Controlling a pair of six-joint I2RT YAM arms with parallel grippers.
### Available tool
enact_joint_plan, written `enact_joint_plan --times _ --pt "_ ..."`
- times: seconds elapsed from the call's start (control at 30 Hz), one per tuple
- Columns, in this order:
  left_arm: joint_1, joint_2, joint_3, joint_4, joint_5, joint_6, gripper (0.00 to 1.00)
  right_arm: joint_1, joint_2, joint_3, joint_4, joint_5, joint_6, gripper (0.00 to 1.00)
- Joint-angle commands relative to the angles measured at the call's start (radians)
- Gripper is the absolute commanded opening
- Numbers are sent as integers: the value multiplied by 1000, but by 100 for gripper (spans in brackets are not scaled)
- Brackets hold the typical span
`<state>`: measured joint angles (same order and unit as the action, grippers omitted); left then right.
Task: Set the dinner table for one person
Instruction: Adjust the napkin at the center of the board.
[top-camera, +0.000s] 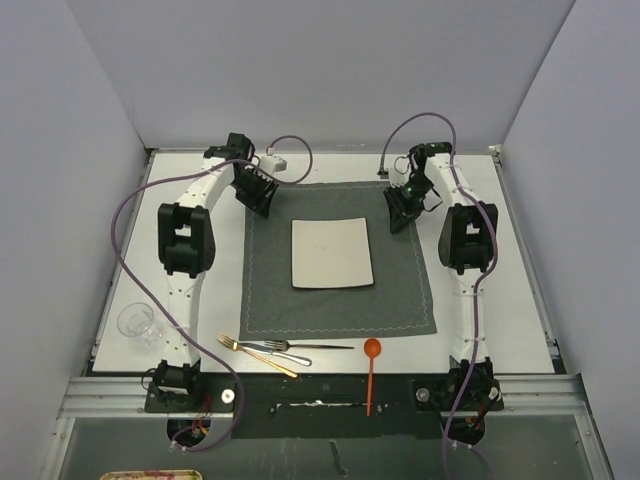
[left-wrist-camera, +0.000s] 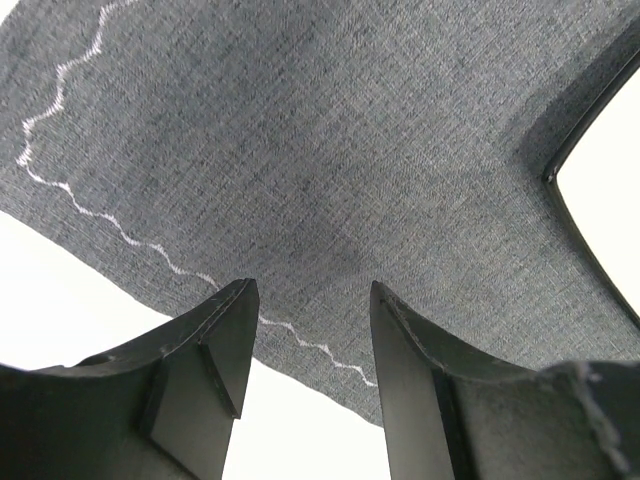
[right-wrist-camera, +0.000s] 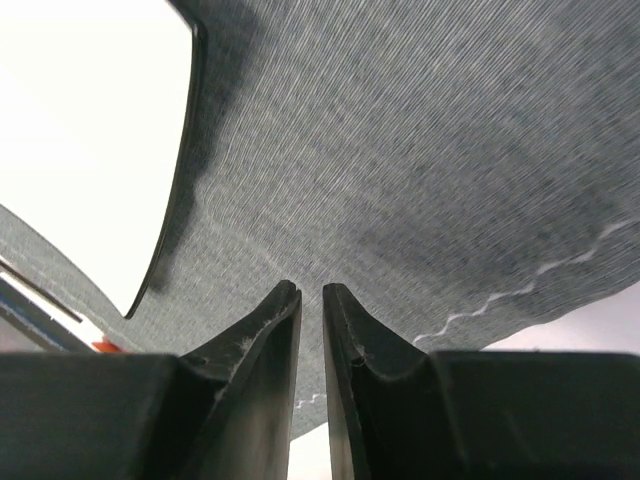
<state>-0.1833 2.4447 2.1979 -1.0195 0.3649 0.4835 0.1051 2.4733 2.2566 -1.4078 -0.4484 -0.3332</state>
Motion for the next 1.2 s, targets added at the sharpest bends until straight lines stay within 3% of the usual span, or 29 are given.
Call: enact_joint_plan --times 0.0,0.3,0.67,1.17 --pt "-24 -1 28 72 -8 11 47 4 50 112 5 -21 -6 18" --pt "-60 17 37 92 -58 36 47 37 94 160 64 -8 -34 14" --pt "-59 103 120 20 -116 49 47 59 132 182 94 124 -11 10" --pt "-43 126 126 64 -185 109 47 50 100 74 139 262 13 10"
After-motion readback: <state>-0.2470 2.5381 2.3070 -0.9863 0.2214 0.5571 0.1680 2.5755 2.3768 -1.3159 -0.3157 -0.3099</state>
